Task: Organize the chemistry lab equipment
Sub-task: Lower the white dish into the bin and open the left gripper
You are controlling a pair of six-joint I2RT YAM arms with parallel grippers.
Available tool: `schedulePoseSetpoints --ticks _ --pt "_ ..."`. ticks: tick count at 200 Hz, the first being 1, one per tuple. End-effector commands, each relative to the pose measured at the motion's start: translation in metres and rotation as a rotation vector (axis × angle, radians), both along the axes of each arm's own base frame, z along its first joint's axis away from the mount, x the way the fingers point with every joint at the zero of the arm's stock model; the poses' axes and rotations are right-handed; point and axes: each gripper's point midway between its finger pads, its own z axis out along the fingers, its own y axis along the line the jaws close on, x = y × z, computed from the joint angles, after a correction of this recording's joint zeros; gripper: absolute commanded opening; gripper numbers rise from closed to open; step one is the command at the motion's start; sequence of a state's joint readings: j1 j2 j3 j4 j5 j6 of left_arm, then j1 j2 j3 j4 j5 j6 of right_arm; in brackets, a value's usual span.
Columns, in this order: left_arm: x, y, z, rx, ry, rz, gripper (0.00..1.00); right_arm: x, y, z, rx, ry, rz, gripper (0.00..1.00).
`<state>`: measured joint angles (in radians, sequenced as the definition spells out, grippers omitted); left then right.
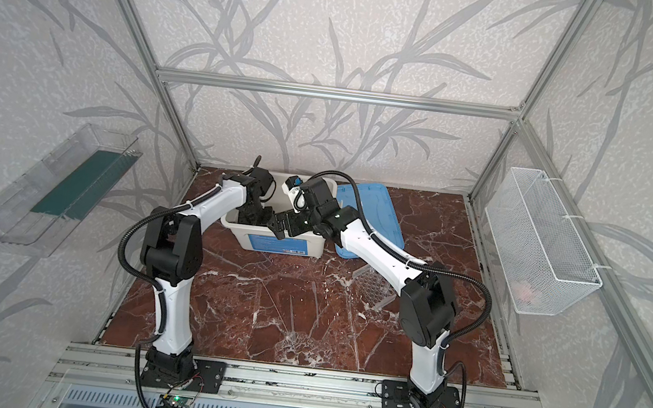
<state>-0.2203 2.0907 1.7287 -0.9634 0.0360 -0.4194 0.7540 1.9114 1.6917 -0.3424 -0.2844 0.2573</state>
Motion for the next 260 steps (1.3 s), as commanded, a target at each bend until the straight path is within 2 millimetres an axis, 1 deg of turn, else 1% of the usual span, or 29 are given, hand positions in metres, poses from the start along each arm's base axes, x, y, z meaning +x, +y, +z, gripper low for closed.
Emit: schedulePoseSetpoints --ticks 1,31,58,105,131,156,185,207,243,260 --pt "0.006 -0.001 -0.005 0.01 0.01 -0.005 0.49 0.01 -0.001 -0.001 -0.017 -0.022 -0.023 1.0" --pt "0.01 0.0 -0.015 0.017 0.019 -0.004 0.49 0.013 0.0 -0.006 -0.02 -0.018 -0.036 1.0" --pt "0.012 -0.005 -0.021 -0.001 0.027 -0.001 0.49 0.016 0.002 -0.01 -0.021 -0.01 -0.043 1.0" --pt "0.013 0.0 -0.027 0.03 0.022 0.004 0.49 0.017 0.001 -0.016 -0.026 -0.004 -0.052 1.0" --pt "0.013 -0.001 -0.036 0.024 0.013 0.016 0.48 0.016 0.002 -0.018 -0.018 0.012 -0.051 1.0" --pt "0.011 -0.003 -0.044 0.013 0.017 0.028 0.53 0.017 0.001 -0.019 -0.017 0.013 -0.057 1.0" --pt "0.011 -0.006 -0.046 -0.003 0.003 0.041 0.59 0.017 0.001 -0.022 -0.019 0.017 -0.061 1.0" --pt "0.011 -0.006 -0.047 -0.002 0.008 0.036 0.66 0.017 0.001 -0.021 -0.019 0.018 -0.062 1.0" --pt "0.011 -0.004 -0.047 0.012 0.009 0.03 0.66 0.018 0.0 -0.019 -0.017 0.011 -0.067 1.0" --pt "0.01 -0.008 -0.05 -0.008 0.015 0.032 0.67 0.017 -0.001 -0.019 -0.014 0.011 -0.068 1.0"
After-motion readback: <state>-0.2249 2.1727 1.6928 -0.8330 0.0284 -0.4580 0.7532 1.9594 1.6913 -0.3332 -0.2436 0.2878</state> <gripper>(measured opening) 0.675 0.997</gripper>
